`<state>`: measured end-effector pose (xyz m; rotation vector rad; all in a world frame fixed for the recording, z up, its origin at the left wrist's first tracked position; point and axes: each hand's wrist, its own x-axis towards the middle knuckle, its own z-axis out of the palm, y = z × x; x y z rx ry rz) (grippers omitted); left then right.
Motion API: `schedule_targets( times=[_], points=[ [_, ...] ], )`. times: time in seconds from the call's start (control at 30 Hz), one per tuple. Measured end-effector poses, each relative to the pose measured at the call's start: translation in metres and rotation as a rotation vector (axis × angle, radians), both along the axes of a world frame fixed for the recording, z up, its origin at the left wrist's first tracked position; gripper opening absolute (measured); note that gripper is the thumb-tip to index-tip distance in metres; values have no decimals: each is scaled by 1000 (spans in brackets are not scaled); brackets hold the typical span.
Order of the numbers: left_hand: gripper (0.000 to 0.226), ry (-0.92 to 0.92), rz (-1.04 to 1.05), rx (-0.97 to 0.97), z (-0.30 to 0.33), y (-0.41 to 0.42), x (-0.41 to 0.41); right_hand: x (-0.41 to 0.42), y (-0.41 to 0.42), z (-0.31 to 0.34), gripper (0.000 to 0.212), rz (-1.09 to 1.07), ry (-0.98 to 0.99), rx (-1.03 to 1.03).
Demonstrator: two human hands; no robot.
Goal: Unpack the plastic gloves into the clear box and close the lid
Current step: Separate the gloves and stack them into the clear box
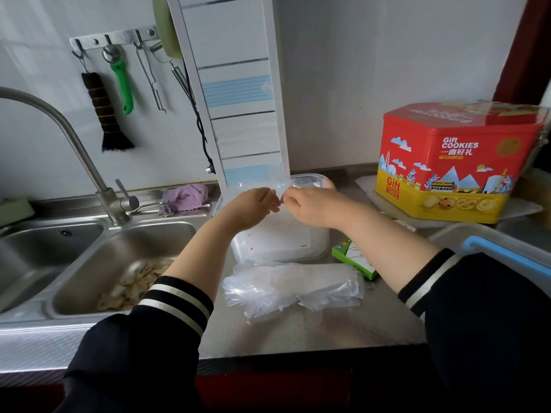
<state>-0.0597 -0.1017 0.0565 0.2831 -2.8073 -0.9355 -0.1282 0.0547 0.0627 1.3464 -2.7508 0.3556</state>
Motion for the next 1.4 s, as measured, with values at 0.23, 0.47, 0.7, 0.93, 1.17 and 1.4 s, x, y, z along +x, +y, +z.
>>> schedule_targets(
  times=[0.23, 0.47, 0.7, 0.93, 1.17, 1.4],
  points=[
    [22, 440, 485, -355, -1, -24, 20, -6, -6, -1, 48, -42, -51, 161],
    [6, 905, 296, -505, -26, 3, 50, 2, 16, -22, 26, 169, 293, -662],
    [17, 439, 21, -89, -97, 59, 71, 51, 62, -80, 26, 242, -22, -577],
    [31, 374, -71, -86, -121, 62, 75, 53, 79, -127, 23, 15, -234, -399],
    [33, 334, -41, -45, -118, 61, 79, 55, 77, -127, 6, -34, -382, -576],
    [28, 322, 39, -31, -117, 62, 80, 57, 65, -116, 3, -119, -413, -805]
  ],
)
